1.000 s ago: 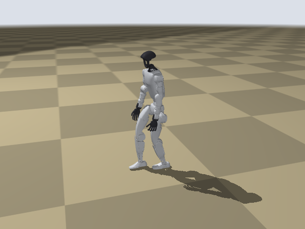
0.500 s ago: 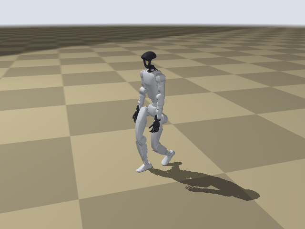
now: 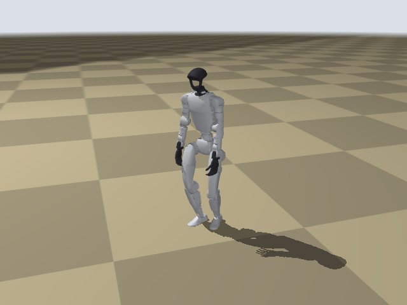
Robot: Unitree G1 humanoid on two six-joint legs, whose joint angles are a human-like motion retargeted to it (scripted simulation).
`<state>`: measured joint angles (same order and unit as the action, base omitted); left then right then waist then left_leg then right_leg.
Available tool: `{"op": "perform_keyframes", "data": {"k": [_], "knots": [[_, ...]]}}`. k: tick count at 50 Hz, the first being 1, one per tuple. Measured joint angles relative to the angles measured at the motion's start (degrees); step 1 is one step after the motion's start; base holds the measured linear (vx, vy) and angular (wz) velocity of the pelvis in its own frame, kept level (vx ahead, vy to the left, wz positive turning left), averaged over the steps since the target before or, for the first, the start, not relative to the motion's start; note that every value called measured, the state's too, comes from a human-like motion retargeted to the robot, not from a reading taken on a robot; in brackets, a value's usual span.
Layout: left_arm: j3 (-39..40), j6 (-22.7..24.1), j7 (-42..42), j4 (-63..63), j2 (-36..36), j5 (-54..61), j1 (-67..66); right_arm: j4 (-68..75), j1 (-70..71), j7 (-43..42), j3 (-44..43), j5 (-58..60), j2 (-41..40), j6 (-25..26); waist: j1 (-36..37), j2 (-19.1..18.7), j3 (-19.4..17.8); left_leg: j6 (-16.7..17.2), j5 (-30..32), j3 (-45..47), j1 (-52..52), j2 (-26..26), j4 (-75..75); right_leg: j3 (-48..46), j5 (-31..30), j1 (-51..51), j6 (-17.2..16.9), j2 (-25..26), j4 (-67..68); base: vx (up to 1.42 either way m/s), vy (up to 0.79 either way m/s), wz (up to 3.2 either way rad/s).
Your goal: Walk
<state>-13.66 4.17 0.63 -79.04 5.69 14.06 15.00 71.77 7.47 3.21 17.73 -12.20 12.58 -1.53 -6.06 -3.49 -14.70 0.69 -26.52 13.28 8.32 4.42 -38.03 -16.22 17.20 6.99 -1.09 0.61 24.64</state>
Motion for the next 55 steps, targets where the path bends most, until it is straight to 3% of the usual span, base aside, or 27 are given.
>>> {"op": "perform_keyframes", "data": {"k": [23, 35, 45, 55], "knots": [[-1.58, -0.25, -0.73, 3.08, -0.85, -2.64, 0.67, -1.65, 1.03, -1.39, 0.12, -1.64, 1.09, -1.4, -0.06, 1.56, -1.33, -1.95, 2.08, -6.94, -8.6, -6.83, 16.77, -0.62, 1.07, 0.49, 1.38, -5.28, 9.63, 0.02, 0.04, 0.45], [-2.75, -0.84, -0.97, 3.01, -1.87, -4.37, -0.41, 0.57, -1.86, -1.38, 0.77, -1.43, 0.79, -1.48, -1.41, 3.9, -0.37, -1.6, 5.57, -11.57, -11.82, -10.26, 24.05, 7.18, 1.74, 5.89, -2.03, -4.81, 15.4, 0.04, 0.03, 0.42], [-3.47, -1.56, -1.16, 1.59, -2.26, -5.1, -1.6, 3.1, -3.86, -0.23, 1.76, -1.33, 0.27, -1.24, -2.42, 4.6, 0.06, -0.87, 6.51, -14.51, -13.59, -10.72, 27.81, 7.05, 1.81, 12.79, -1.85, -5.72, 19.39, 0.09, 0.01, 0.3], [-4.27, -0.92, -1.62, 0.18, -0.31, -5.0, -4.65, 0.6, -1.31, 1.1, 2.22, -1.48, -2.16, -0.81, -3.19, 4.11, 0.39, -0.75, 5.07, -16.3, -15.79, -9.39, 29.55, 6.89, -3.71, 19.37, -4.8, -5.0, 9.64, 0.16, 0.01, 0.24]]}}
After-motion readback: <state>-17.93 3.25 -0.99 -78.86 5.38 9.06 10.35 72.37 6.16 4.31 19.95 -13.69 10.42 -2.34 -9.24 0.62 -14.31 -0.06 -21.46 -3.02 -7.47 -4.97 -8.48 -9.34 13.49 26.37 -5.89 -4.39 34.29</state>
